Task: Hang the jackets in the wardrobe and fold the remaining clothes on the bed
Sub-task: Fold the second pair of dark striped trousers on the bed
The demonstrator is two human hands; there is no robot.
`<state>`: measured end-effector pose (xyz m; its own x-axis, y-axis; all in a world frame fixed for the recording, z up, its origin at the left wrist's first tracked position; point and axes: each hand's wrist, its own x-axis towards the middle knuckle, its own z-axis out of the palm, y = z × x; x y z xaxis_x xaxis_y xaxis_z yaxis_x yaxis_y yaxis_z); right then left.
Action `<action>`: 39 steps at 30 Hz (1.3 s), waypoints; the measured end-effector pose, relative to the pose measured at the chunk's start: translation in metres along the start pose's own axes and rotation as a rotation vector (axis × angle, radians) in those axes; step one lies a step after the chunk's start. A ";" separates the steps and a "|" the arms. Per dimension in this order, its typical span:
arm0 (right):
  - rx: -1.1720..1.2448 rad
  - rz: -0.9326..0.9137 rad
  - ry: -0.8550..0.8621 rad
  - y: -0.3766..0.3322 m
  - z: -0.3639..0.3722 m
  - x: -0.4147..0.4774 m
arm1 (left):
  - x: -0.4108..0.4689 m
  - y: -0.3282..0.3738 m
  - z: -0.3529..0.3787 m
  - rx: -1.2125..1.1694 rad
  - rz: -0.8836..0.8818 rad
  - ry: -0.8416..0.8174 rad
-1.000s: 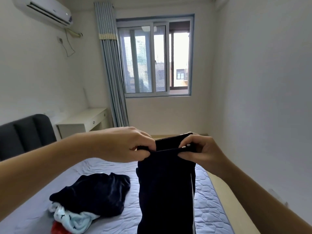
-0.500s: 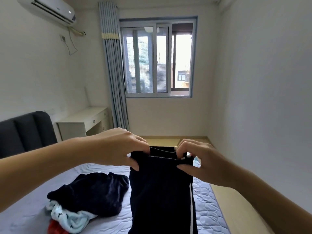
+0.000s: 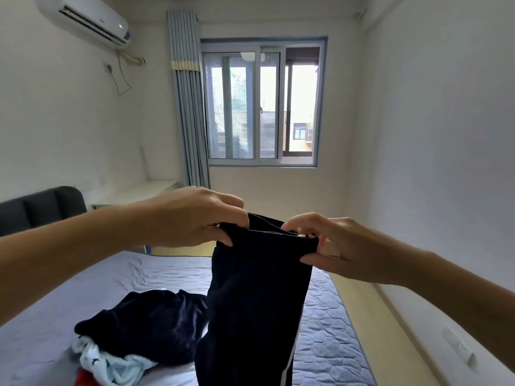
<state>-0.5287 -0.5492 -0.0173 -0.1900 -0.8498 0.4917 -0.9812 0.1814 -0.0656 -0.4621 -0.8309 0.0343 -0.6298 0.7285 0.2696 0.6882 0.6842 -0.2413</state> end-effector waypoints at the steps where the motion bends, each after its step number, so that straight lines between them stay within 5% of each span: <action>1: 0.013 0.005 -0.004 -0.001 -0.001 0.002 | 0.000 0.000 -0.001 0.000 -0.002 -0.004; 10: -0.177 -0.077 -0.111 -0.017 -0.005 0.015 | 0.002 -0.007 -0.001 0.036 -0.107 -0.006; 16: -0.324 0.026 -0.279 -0.018 -0.008 0.018 | 0.003 -0.002 0.002 0.221 -0.018 0.067; 21: -0.111 0.074 -0.501 -0.022 -0.009 0.022 | 0.010 -0.004 -0.001 0.190 -0.027 0.052; 34: 0.207 0.289 -0.620 -0.024 -0.032 0.042 | 0.029 -0.013 -0.038 0.147 0.042 0.016; 39: 0.128 0.203 -0.589 -0.022 -0.025 0.046 | 0.031 -0.011 -0.045 0.114 0.096 0.064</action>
<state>-0.5150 -0.5798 0.0286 -0.3237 -0.9410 -0.0988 -0.9130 0.3380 -0.2285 -0.4728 -0.8173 0.0872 -0.5368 0.7893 0.2980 0.6961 0.6139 -0.3723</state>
